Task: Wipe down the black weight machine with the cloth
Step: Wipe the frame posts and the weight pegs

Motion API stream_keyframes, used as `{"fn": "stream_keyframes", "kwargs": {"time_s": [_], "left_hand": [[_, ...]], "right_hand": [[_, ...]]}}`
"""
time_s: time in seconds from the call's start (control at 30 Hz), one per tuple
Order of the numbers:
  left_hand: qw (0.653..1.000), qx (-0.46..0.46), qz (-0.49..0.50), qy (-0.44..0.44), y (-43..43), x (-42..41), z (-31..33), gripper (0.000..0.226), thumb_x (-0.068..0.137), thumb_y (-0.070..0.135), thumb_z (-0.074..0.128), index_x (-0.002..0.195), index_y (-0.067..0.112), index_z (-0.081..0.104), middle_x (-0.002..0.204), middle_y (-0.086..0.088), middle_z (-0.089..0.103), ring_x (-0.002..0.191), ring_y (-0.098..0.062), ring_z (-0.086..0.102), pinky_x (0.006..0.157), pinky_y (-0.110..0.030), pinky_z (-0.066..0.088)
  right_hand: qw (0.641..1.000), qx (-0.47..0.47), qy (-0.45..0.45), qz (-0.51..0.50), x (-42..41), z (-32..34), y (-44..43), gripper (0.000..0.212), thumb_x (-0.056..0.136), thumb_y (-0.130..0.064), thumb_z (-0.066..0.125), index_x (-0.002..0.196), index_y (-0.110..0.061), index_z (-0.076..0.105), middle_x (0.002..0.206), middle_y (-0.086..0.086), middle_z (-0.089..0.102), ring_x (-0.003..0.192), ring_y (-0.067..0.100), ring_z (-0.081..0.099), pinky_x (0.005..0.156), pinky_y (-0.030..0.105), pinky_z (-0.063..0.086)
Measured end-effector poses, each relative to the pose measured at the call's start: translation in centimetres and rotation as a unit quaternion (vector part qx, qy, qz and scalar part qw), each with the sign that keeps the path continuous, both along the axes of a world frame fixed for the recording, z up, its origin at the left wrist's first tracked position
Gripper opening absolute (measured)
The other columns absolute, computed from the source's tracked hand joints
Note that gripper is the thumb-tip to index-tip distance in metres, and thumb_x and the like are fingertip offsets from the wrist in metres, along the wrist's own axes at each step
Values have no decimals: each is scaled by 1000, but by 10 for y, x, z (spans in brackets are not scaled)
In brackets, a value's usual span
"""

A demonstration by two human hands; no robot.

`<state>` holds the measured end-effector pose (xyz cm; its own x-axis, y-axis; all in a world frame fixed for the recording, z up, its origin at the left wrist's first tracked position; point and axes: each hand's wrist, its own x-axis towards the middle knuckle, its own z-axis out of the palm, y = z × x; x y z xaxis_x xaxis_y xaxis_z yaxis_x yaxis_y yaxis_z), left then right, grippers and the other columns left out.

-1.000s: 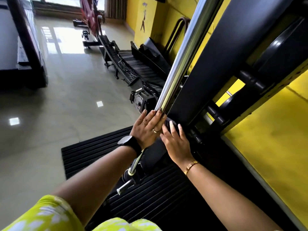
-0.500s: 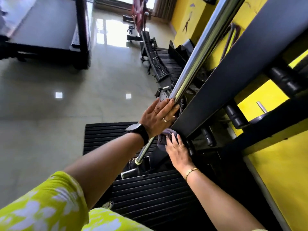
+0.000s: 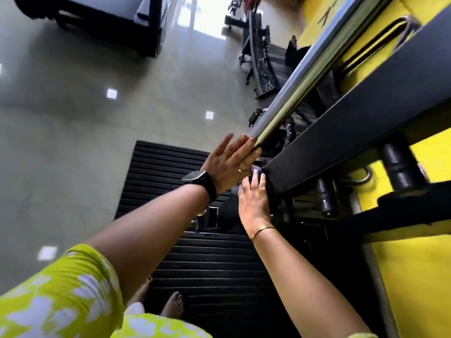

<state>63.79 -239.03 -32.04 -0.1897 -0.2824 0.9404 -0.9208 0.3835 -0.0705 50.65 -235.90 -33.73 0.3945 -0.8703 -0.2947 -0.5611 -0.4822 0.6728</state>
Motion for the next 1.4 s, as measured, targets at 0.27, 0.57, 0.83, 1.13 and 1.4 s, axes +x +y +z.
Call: {"fn": "stream_keyframes", "kwargs": {"time_s": [0.27,0.57,0.83,1.13,1.4], "left_hand": [[1000,8,-9,27,-4,-3,-32,102,77,15,63,156,12,-2,163,-7,-6,150,-22,5,121,-43,11],[998,67,0,1,8,3,-117,73,94,20,50,153,14,8,163,-11,-5,150,-26,10,120,-47,13],[995,101,21,-3,8,7,-188,70,91,23,53,147,21,11,162,-11,3,149,-25,11,120,-47,13],[986,161,30,12,17,6,-222,81,96,27,49,153,18,-9,163,-10,-5,150,-25,8,120,-49,11],[988,152,-7,-4,12,13,-254,100,87,21,57,150,16,-21,162,-11,-13,150,-22,3,122,-46,6]], "right_hand": [[993,117,23,-3,-1,-46,-1,51,103,-21,27,152,-9,19,159,10,12,146,40,-1,115,56,-4],[997,81,-15,1,-9,-59,-3,50,103,-20,25,151,-6,22,159,20,6,145,45,-1,108,57,-16],[983,176,42,29,-18,-164,11,51,104,-19,23,152,-5,18,159,15,12,146,42,2,115,57,-3],[995,92,37,21,-7,-160,2,53,98,-10,15,149,-7,28,157,19,20,144,45,12,107,63,-14],[982,151,114,21,9,-240,-25,54,104,-25,21,154,-10,9,160,16,9,146,44,2,117,56,-6]]}}
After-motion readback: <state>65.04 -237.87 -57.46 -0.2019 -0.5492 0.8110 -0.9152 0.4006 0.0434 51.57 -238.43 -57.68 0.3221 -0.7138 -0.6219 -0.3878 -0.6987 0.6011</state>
